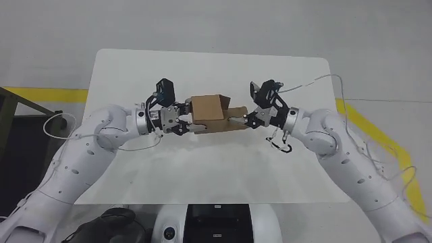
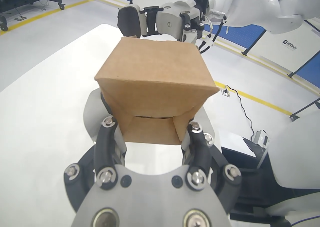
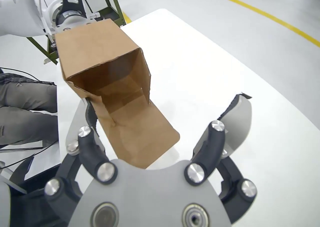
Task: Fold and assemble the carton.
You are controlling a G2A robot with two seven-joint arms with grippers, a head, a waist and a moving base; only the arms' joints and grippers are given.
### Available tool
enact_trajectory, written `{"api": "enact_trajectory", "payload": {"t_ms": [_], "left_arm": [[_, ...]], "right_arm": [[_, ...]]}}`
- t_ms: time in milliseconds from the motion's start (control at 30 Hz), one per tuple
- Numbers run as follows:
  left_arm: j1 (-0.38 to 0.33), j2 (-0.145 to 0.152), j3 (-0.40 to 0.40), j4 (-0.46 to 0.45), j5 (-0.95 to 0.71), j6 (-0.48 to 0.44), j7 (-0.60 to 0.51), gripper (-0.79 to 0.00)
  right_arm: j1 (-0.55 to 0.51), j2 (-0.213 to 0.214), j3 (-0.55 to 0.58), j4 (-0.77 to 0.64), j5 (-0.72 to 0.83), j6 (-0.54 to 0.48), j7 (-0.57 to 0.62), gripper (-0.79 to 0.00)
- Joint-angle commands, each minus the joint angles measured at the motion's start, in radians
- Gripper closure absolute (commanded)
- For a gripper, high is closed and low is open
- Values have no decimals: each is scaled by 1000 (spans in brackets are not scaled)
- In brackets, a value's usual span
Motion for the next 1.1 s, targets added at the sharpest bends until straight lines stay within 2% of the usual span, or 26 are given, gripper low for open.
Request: {"api": "enact_trajectory", "payload": {"t_ms": [0, 233, 667, 833, 1067], "left_arm": [[-3, -1, 2, 1, -14, -8, -7, -477], [-3, -3, 1, -1, -44, -21, -31, -471], [-14, -11, 14, 6, -77, -34, -61, -486], [-20, -10, 7, 25, -129, -68, -78, -499], [-17, -4, -1, 32, -178, -84, -122, -499]], "right_arm": [[-2, -1, 4, 2, -3, -4, -1, -785], [1, -7, -4, -13, -29, -49, -8, -785], [16, -28, -40, -49, -78, -41, -8, -785], [-7, -22, -1, -37, -82, -21, 7, -785], [-21, -8, 75, 22, 1, -104, 14, -785]]}}
